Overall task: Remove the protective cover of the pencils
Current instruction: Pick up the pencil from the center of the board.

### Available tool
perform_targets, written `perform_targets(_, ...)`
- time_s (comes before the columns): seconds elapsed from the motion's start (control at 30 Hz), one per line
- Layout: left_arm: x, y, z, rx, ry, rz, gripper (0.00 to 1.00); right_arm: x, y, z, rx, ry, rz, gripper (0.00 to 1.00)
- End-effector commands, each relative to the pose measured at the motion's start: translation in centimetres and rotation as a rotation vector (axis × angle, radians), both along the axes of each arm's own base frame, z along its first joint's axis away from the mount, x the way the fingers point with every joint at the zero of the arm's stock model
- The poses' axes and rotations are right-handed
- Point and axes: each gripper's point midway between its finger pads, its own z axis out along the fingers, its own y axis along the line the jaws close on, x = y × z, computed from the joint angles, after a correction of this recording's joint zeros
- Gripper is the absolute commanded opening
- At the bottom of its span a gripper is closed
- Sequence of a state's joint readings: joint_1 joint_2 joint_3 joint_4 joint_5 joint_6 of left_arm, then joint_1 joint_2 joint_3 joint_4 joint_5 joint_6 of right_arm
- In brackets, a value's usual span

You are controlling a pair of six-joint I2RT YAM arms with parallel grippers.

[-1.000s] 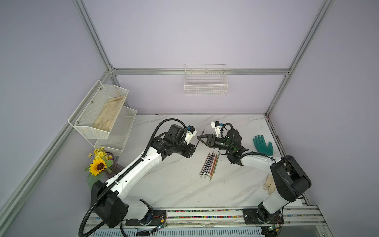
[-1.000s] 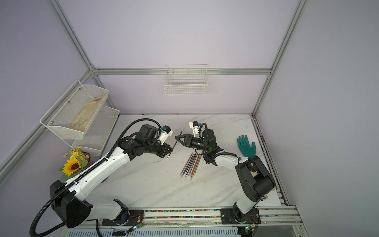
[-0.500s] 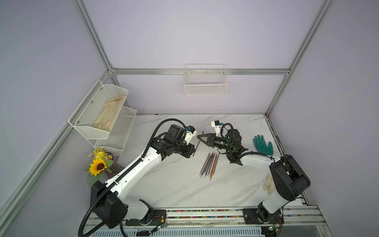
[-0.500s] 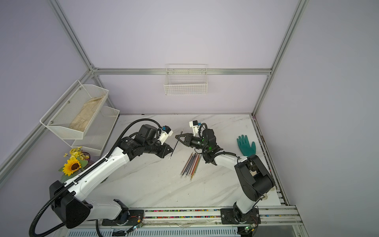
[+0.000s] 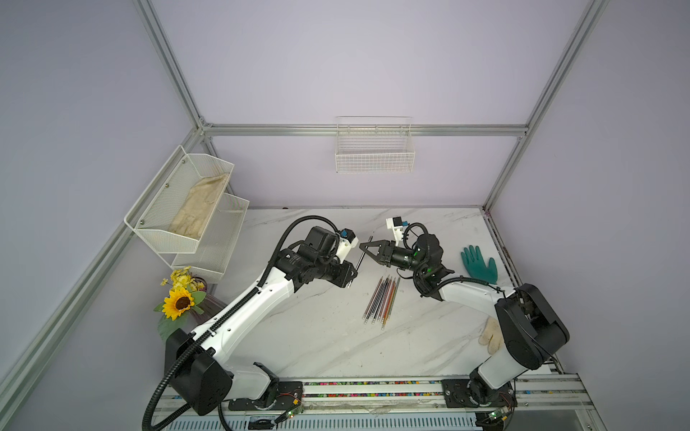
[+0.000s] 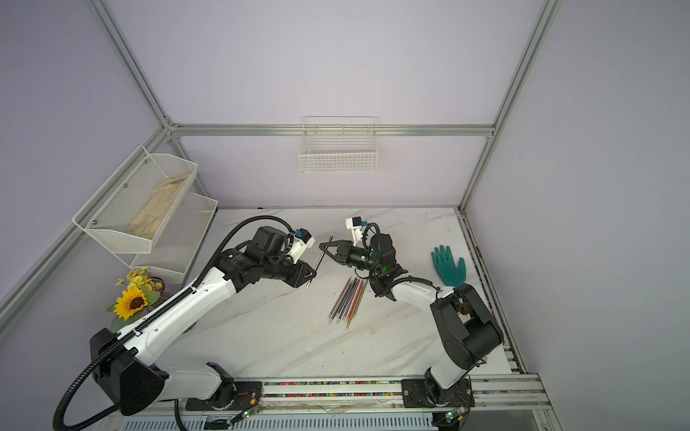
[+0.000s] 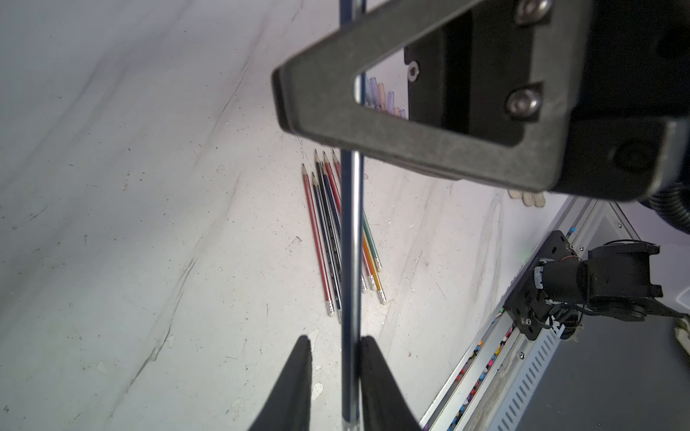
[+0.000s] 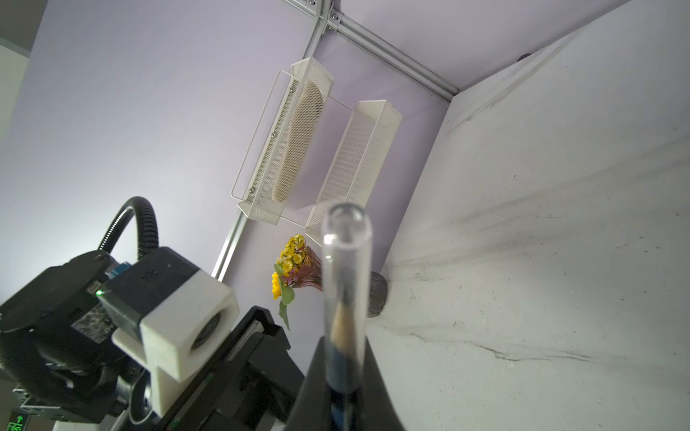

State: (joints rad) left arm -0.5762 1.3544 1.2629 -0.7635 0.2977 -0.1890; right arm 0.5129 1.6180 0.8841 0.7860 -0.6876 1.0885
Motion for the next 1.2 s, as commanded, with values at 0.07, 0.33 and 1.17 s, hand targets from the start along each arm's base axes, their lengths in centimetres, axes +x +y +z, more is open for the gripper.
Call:
perform_targets(0.07, 0.0, -0.1, -0.4, -0.009, -0.009, -0.017, 0.25, -0.2, 0.5, 1.2, 0.105, 0.008, 0.034, 0.04)
perform_targets(0.33, 0.0, -0.1, -0.5, -0.009, -0.005, -0.019, 0.24, -0.2, 0.7, 1.0, 0.142, 0.022, 0.056, 0.04)
perform_targets(1.17, 1.0, 1.4, -0.9, 0.118, 0.001, 0.027, 0.0, -0.9, 0.2, -1.3, 0.047, 0.038, 0.034, 0.41)
